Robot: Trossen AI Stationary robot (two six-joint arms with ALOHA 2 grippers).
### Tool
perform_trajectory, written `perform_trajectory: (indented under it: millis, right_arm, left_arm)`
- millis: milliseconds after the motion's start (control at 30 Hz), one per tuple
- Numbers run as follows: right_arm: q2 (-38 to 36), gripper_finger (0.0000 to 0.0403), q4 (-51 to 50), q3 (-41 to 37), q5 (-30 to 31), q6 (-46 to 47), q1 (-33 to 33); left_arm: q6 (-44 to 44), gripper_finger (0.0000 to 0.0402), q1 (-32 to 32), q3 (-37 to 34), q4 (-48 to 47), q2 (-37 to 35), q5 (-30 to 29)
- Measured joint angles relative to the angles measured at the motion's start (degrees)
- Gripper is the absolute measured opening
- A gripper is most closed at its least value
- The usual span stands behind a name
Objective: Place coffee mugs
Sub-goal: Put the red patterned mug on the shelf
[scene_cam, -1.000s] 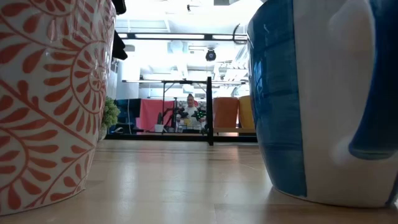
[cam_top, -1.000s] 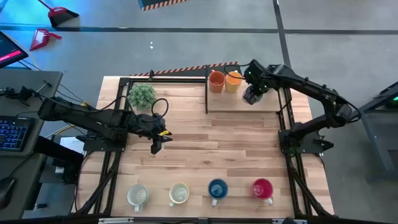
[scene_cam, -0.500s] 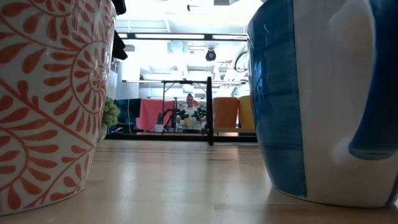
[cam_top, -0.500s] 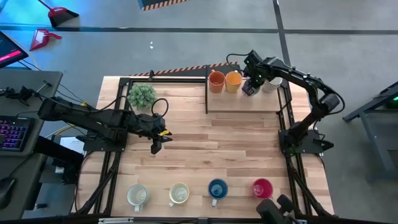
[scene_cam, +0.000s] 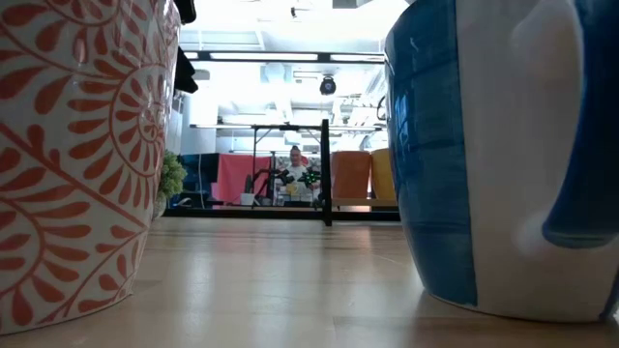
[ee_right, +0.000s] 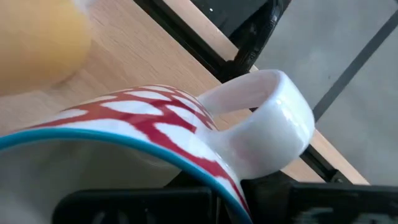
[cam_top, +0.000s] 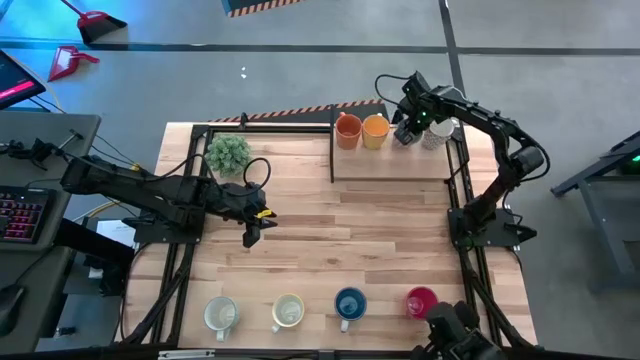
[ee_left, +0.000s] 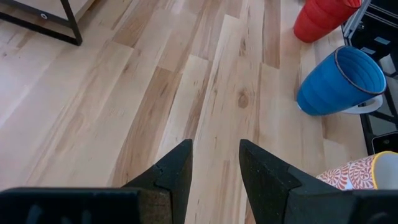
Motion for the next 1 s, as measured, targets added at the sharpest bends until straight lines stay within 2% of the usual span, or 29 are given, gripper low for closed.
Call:
perform_trajectory:
  millis: [300,600,1000]
  right_arm:
    - [0.0,0.0003,-0.4,0.0,-1.5,-1.1,-0.6]
    - [0.0,0.0031,1.2,0.1,0.1,-2.2,-0.6]
    - [0.0,0.0037,1.1,0.1,0.0,-2.4,-0.6]
  left_arm:
    - [0.0,0.0119,0.0,0.0,0.0,0.0,0.0]
    - [0.0,0.0119,0.0,0.0,0.0,0.0,0.0]
    - [-0.1,0.0119,0.0,0.0,0.0,0.0,0.0]
